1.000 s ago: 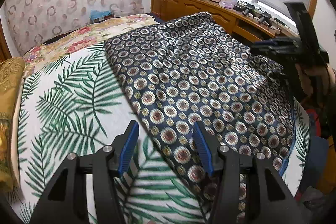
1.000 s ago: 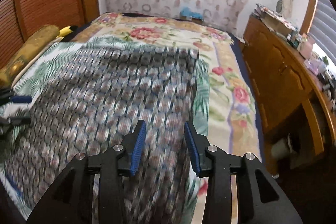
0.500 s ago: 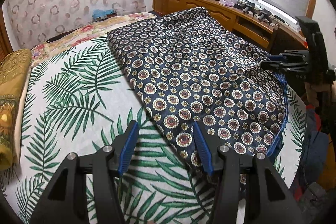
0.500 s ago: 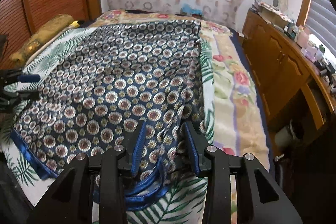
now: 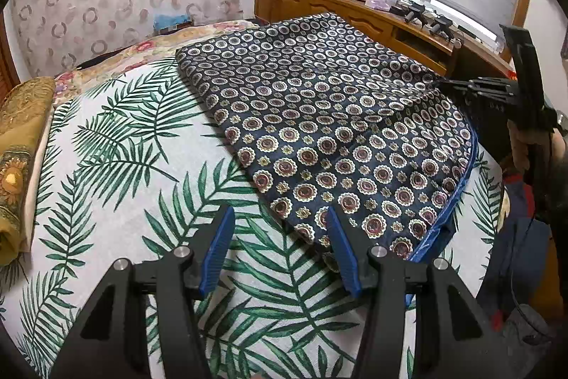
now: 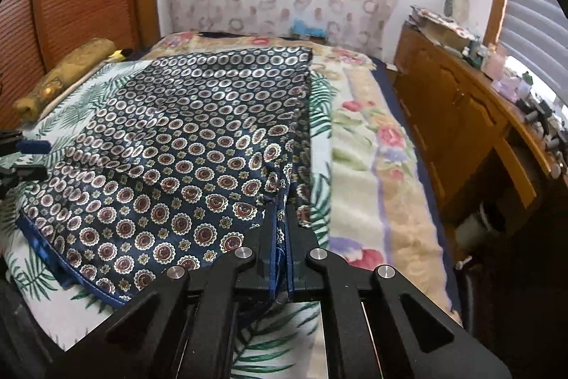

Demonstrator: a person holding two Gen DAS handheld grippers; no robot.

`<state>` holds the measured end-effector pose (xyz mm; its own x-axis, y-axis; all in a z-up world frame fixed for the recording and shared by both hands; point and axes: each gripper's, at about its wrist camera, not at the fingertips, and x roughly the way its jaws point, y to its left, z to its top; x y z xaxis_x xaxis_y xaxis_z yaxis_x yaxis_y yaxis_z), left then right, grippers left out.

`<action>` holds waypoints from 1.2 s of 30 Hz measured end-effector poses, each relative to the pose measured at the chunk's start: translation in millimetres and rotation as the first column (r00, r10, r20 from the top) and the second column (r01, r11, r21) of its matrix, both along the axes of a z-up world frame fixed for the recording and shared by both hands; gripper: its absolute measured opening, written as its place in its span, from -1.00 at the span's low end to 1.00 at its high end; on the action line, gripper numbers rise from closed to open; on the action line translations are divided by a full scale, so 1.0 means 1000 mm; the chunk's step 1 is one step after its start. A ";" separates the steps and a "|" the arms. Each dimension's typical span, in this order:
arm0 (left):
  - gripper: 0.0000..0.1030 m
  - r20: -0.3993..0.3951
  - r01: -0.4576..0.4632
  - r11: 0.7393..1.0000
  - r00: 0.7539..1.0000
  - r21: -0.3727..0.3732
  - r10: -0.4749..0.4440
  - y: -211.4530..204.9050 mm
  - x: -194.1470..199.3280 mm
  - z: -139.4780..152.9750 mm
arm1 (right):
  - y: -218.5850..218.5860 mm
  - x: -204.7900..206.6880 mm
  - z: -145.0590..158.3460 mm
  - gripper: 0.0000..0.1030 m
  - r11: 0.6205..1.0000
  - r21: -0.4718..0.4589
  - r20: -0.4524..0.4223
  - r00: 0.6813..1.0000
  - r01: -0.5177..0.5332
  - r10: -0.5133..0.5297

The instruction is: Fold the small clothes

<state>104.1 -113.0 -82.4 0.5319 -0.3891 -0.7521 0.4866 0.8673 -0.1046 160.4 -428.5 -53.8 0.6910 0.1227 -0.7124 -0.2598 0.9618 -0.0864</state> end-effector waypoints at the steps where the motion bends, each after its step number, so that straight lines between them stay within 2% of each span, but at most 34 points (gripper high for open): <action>1: 0.02 -0.002 0.000 1.000 1.000 -0.001 0.000 0.001 0.000 -0.001 | 0.000 0.001 0.000 -0.98 1.000 0.009 -0.002 1.000 0.007 -0.007; 12: 0.02 -0.045 -0.002 0.999 0.999 -0.042 0.000 0.001 0.000 -0.010 | 0.013 -0.008 -0.001 -0.97 0.999 -0.034 0.013 1.000 -0.017 0.017; 14: 0.02 -0.046 0.005 0.999 0.999 -0.049 -0.007 0.001 0.000 -0.010 | 0.013 -0.010 0.002 -0.91 0.999 -0.038 0.021 1.000 -0.012 0.013; 17: 0.02 -0.048 0.023 0.997 0.998 -0.071 -0.026 0.000 -0.004 -0.009 | 0.016 -0.014 0.007 -0.64 0.999 -0.048 0.045 0.999 -0.002 0.005; 19: 0.02 -0.052 0.038 0.996 0.998 -0.085 -0.042 0.000 -0.007 -0.010 | 0.019 -0.018 0.010 -0.29 0.998 -0.062 0.070 0.998 0.006 -0.002; 26: -0.08 -0.076 0.080 0.991 0.993 -0.111 -0.089 -0.006 -0.019 -0.012 | 0.034 -0.032 0.013 -0.10 0.999 -0.022 0.072 0.996 -0.043 0.045; 29: -0.30 -0.099 0.100 0.985 0.989 -0.141 -0.114 -0.006 -0.021 -0.012 | 0.042 -0.038 0.007 -0.02 0.997 -0.007 0.055 0.995 -0.078 0.079; 31: -0.62 -0.124 0.113 0.979 0.983 -0.171 -0.135 -0.005 -0.021 -0.013 | 0.049 -0.042 0.002 0.01 0.995 -0.006 0.044 0.994 -0.096 0.096; 32: -0.68 -0.134 0.116 0.977 0.981 -0.181 -0.142 -0.005 -0.020 -0.013 | 0.052 -0.044 -0.001 0.01 0.994 -0.003 0.037 0.994 -0.105 0.105; 33: -0.86 -0.136 0.120 0.975 0.980 -0.185 -0.146 -0.006 -0.020 -0.012 | 0.054 -0.046 -0.003 0.02 0.994 0.000 0.032 0.993 -0.111 0.111; 36: -1.00 -0.101 0.125 0.971 0.984 -0.201 -0.148 -0.008 -0.020 0.000 | 0.059 -0.051 -0.008 0.05 0.990 0.016 0.013 0.990 -0.144 0.143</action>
